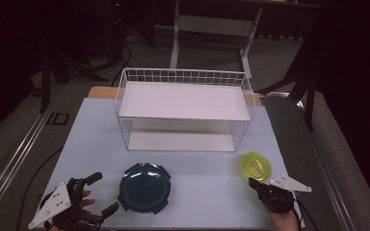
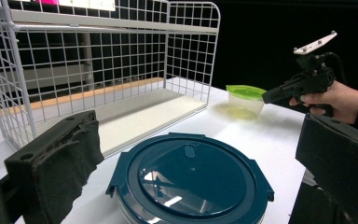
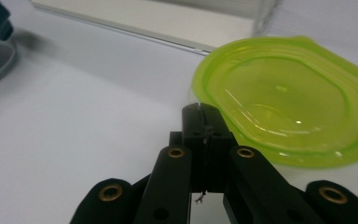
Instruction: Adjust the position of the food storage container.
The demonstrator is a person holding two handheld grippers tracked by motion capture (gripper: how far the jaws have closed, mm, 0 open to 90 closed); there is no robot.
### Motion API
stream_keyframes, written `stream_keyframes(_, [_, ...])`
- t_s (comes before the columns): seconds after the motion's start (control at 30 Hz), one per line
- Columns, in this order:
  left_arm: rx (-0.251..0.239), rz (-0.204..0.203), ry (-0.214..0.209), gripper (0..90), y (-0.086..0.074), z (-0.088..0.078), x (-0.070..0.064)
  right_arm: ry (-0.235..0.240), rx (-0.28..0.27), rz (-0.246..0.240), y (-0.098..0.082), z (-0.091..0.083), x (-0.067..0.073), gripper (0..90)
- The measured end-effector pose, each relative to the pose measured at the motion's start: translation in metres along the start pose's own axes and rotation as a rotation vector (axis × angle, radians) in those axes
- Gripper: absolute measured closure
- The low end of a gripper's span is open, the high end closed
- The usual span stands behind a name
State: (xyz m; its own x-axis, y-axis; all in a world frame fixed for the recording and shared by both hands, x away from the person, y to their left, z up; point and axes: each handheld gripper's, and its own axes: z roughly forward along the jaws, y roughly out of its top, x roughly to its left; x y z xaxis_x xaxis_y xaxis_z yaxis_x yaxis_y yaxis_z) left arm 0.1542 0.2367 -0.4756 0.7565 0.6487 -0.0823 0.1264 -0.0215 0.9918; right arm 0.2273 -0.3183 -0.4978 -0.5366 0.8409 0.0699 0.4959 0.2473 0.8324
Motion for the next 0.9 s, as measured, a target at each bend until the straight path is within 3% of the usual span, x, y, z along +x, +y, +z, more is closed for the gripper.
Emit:
stream_keyframes(0.3, [0.012, -0.008, -0.008, 0.4, -0.003, 0.001, 0.0, -0.077, -0.01, 0.085, -0.005, -0.007, -0.015, 90.0])
stream_keyframes(0.53, [0.042, -0.016, -0.007, 0.4, -0.002, 0.001, -0.003, -0.039, -0.069, 0.052, 0.002, -0.015, -0.003, 89.6])
stream_keyframes(0.63, [0.067, -0.048, -0.061, 0.4, -0.002, 0.001, -0.007, 0.014, -0.11, 0.044, 0.009, -0.017, 0.006, 78.8])
stream_keyframes(0.73, [0.089, -0.03, -0.08, 0.6, -0.001, 0.001, -0.01, 0.045, -0.121, 0.035, 0.016, -0.018, 0.013, 73.1])
stream_keyframes(0.8, [0.117, -0.013, -0.092, 8.9, 0.0, -0.001, -0.011, 0.065, -0.137, 0.027, 0.02, -0.019, 0.018, 65.7])
stream_keyframes(0.9, [0.178, 0.001, -0.115, 25.5, -0.003, -0.002, -0.011, 0.091, -0.162, 0.023, 0.026, -0.021, 0.025, 46.2])
